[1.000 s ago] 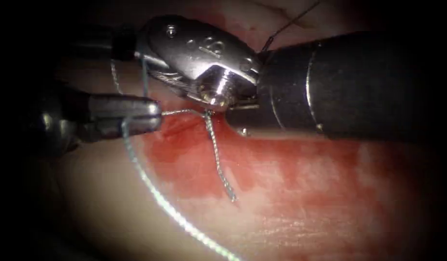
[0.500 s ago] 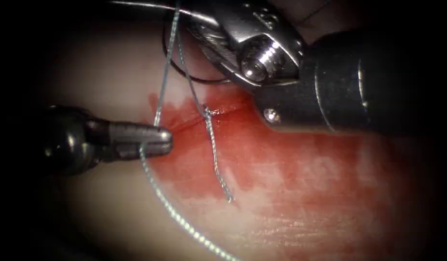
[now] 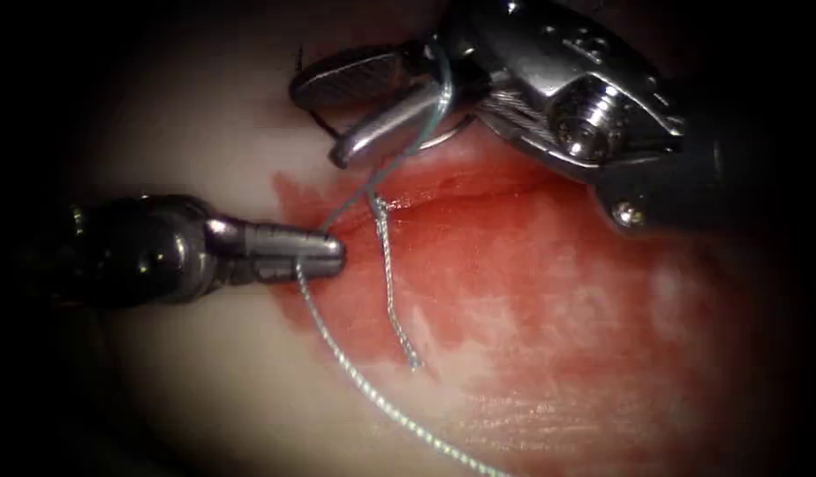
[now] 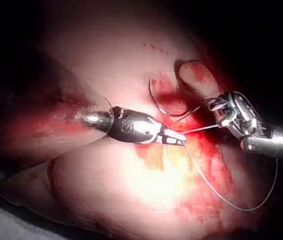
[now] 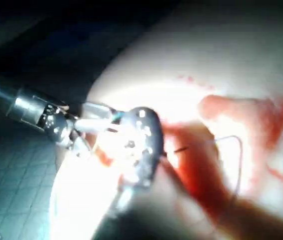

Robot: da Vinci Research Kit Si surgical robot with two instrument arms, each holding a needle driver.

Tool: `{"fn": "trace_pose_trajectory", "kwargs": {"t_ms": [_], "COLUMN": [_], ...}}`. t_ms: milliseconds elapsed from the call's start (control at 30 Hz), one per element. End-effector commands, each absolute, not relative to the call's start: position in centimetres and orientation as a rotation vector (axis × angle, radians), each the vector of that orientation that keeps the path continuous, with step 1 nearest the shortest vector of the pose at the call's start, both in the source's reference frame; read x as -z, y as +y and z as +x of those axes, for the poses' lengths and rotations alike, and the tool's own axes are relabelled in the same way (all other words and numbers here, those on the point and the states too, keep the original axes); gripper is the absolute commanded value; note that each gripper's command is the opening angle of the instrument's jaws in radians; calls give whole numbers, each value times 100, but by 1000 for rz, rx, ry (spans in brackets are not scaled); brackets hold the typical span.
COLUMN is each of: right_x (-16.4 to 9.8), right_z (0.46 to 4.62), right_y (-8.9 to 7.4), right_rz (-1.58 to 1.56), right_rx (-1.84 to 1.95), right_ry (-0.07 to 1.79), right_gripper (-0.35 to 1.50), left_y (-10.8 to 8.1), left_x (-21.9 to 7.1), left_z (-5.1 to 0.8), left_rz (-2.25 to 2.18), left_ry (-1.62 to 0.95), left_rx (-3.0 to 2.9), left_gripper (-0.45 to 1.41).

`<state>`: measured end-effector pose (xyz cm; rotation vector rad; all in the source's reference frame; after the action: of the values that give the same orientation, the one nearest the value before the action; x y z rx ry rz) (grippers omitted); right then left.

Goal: Wound Closure

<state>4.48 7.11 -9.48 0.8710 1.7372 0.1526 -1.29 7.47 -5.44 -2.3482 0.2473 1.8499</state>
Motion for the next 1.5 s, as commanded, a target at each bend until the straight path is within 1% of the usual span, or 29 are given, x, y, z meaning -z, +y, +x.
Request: {"fn": "trace_pose_trajectory", "kwargs": {"t_ms": [33,100,267,300,667,833,867,1033,1067,1100,1167,1267,1300,1433,1500], "right_x": [945,946,950,950,931,912,907,899,899,899,899,899,899,898,896], "right_z": [449,446,446,447,455,463,467,475,477,480,483,484,484,487,490], "right_y": [712,709,701,699,674,663,661,662,662,661,658,651,649,638,634], "right_rz": [889,910,950,964,990,965,948,899,883,872,859,856,856,836,828], "right_rx": [-100,-56,60,89,330,454,494,563,580,604,634,659,664,717,742], "right_ry": [1732,1721,1700,1691,1585,1476,1425,1339,1311,1277,1248,1220,1213,1181,1157], "right_gripper": [24,19,17,10,9,7,7,9,14,24,37,83,91,106,110], "left_y": [752,751,747,745,750,752,751,747,746,745,743,742,741,742,741], "left_x": [539,537,528,524,504,503,504,506,506,507,508,508,508,508,508], "left_z": [-134,-134,-134,-134,-129,-125,-123,-122,-122,-121,-121,-120,-119,-118,-117], "left_rz": [-2354,-2354,-2353,-2350,-2355,-2355,-2355,-2353,-2353,-2350,-2351,-2351,-2352,-2348,-2343], "left_ry": [244,230,196,180,143,129,125,110,107,96,95,88,87,80,75], "left_rx": [-1853,-1857,-1863,-1867,-1865,-1865,-1868,-1871,-1874,-1874,-1874,-1880,-1880,-1877,-1875], "left_gripper": [-35,-35,-35,-35,-35,-35,-35,-35,-35,-35,-35,-35,-35,-35,-35]}}
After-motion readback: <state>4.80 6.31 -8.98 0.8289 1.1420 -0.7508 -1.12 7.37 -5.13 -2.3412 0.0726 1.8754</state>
